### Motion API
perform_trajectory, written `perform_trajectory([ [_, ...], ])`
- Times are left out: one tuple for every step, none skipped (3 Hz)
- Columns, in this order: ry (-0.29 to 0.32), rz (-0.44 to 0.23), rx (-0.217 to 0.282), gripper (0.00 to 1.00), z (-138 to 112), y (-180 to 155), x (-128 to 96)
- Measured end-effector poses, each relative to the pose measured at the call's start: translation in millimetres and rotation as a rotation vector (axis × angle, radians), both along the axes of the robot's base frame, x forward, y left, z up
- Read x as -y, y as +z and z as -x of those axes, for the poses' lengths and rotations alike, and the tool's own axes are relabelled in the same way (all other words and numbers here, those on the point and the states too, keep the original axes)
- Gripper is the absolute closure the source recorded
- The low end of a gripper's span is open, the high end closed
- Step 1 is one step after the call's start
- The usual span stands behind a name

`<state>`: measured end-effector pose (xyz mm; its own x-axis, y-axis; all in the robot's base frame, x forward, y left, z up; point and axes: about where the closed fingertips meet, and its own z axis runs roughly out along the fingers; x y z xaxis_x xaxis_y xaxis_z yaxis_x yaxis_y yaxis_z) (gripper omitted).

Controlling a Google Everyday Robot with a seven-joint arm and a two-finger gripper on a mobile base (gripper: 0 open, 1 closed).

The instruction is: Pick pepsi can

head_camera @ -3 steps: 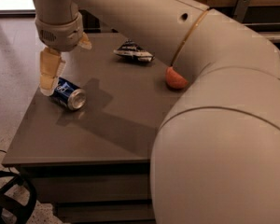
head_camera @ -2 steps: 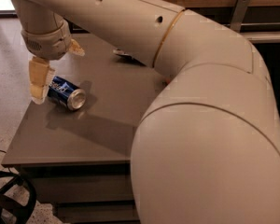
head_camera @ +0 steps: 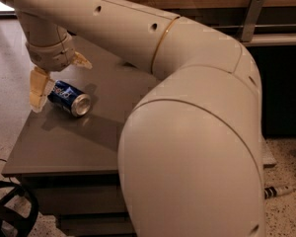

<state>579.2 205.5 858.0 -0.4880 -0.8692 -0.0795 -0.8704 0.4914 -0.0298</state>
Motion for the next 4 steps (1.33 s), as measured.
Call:
perform_trajectory([
  [-0.072, -0.021, 0.006, 0.0, -7.9, -1.7, 9.5],
  [-0.129, -0.033, 0.014, 0.0, -5.5, -1.4, 19.0],
  [-0.142, -0.029, 0.01, 0.0, 2.2, -4.1, 21.7],
  [-0.112, -0.021, -0.022, 0.0, 8.6, -18.1, 11.6],
])
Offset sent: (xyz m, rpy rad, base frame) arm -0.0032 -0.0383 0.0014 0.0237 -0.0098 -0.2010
